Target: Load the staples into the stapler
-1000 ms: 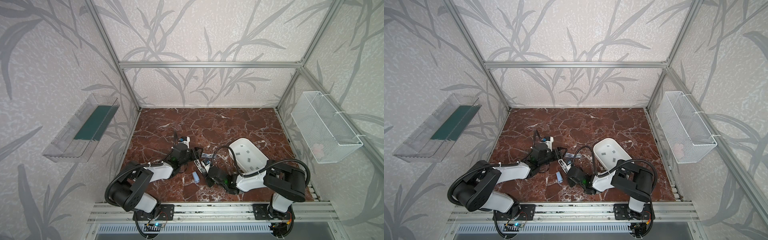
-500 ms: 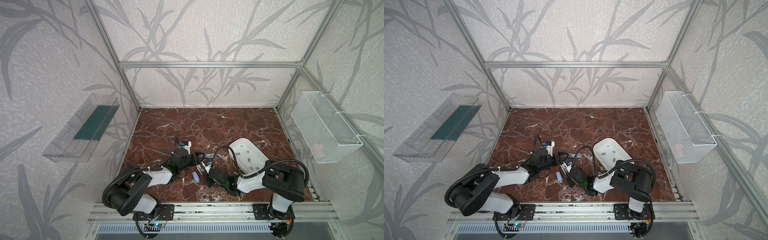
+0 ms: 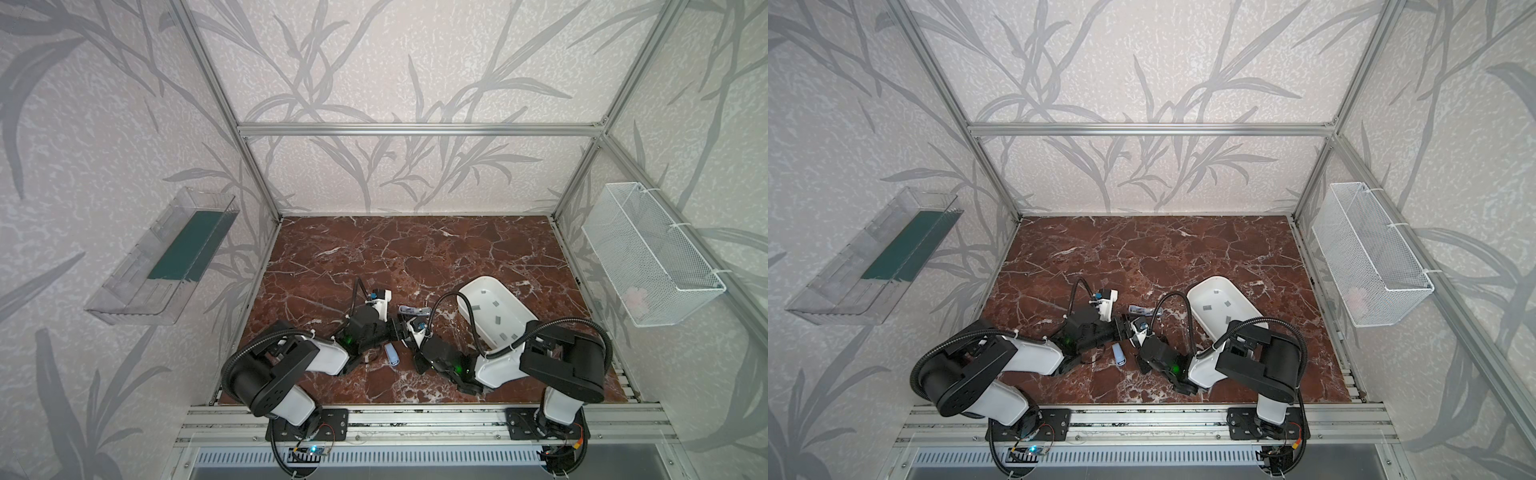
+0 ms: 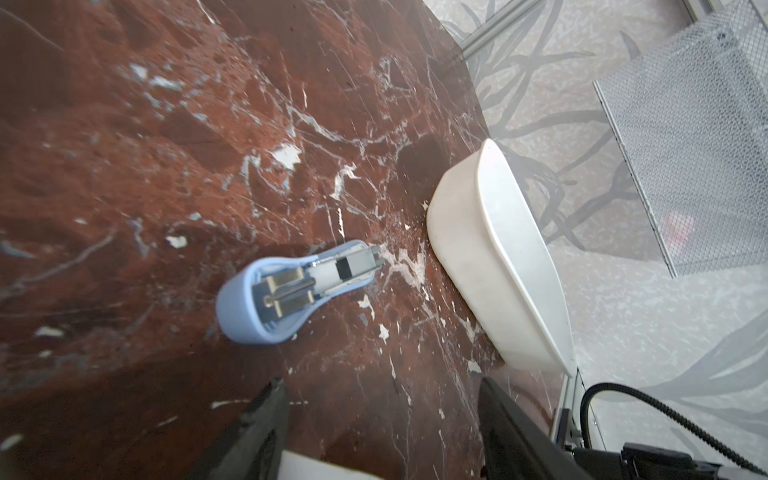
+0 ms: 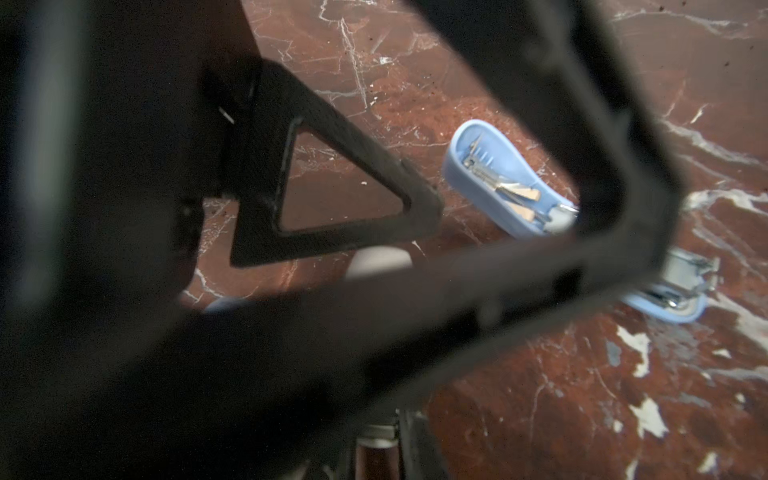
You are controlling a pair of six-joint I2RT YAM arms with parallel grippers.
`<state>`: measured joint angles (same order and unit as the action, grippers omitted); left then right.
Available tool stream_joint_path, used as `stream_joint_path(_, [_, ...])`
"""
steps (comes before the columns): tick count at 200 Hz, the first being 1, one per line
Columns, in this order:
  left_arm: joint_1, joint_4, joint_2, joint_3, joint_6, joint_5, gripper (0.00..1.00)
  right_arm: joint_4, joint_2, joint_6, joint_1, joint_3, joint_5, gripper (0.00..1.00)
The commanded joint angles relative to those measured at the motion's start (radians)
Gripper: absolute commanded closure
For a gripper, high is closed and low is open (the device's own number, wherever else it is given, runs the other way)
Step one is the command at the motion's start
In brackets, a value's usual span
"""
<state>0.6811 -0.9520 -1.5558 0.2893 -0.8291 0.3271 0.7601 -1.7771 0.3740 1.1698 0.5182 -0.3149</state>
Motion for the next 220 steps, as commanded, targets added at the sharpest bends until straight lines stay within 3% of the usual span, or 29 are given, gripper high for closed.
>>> stream_joint_path(1, [0.031, -0.148, -0.027, -0.002, 0.030, 0.069, 0.29, 0.023, -0.022, -0.014, 0.007, -0.011, -0.001, 0.83])
stream_joint_path(54, [0.038, -0.258, -0.081, -0.026, 0.044, 0.023, 0.31, 0.096, -0.019, -0.017, 0.006, -0.052, -0.021, 0.78])
stream_joint_path(82, [0.035, -0.149, -0.046, 0.010, 0.078, -0.005, 0.31, 0.105, 0.017, -0.024, 0.006, -0.077, -0.020, 0.69])
stream_joint_path(146, [0.015, 0.124, 0.115, 0.066, 0.160, -0.087, 0.30, -0.008, 0.244, -0.024, 0.009, -0.114, -0.005, 0.68])
stream_joint_path(165, [0.010, 0.182, 0.157, 0.072, 0.169, -0.112, 0.31, -0.148, 0.316, -0.006, 0.009, -0.080, -0.006, 0.68])
stream_joint_path(220, [-0.006, 0.315, 0.197, 0.076, 0.164, -0.211, 0.60, -0.293, 0.262, 0.019, 0.008, 0.065, -0.055, 0.75])
